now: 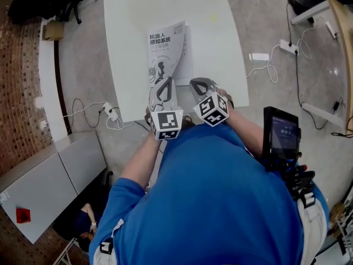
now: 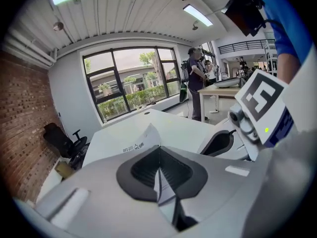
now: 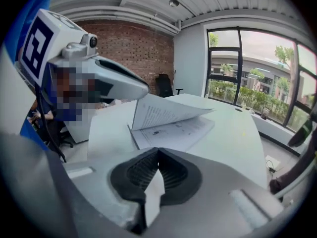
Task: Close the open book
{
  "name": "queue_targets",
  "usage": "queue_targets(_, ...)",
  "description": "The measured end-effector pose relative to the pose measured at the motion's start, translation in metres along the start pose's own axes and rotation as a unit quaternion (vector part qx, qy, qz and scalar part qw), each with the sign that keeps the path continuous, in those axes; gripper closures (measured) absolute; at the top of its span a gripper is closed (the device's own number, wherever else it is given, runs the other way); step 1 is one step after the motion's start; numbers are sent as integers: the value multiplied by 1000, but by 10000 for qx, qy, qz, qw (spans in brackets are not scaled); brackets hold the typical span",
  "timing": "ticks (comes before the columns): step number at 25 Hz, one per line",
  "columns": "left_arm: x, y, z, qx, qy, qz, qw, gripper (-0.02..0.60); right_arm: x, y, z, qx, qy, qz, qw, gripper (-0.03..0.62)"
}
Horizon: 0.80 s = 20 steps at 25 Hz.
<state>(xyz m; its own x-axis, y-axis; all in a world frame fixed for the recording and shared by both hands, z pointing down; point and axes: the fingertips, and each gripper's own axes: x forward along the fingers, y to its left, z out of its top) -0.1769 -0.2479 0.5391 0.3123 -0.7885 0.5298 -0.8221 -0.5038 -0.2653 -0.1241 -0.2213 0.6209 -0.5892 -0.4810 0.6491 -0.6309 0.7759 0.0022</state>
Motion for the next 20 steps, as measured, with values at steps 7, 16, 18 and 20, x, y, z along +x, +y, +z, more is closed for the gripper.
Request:
queue_targets(7,-19,39,-6,-471,-87,328,9983,572,28,12,-13,-306,584,157,9977,591)
queue_targets(16,-33,80,-31,-874,50,734,9934,572,30,6,-18,-411,875,170,9952,591)
queue_targets(18,-33,84,-36,-921,75,785,9926,572,31,5,-20,-421,938,161,9946,591)
queue_targets(20,-33,88,-41,-980,95,835,9916,572,31,3,-23,-429,984,157,9941,591)
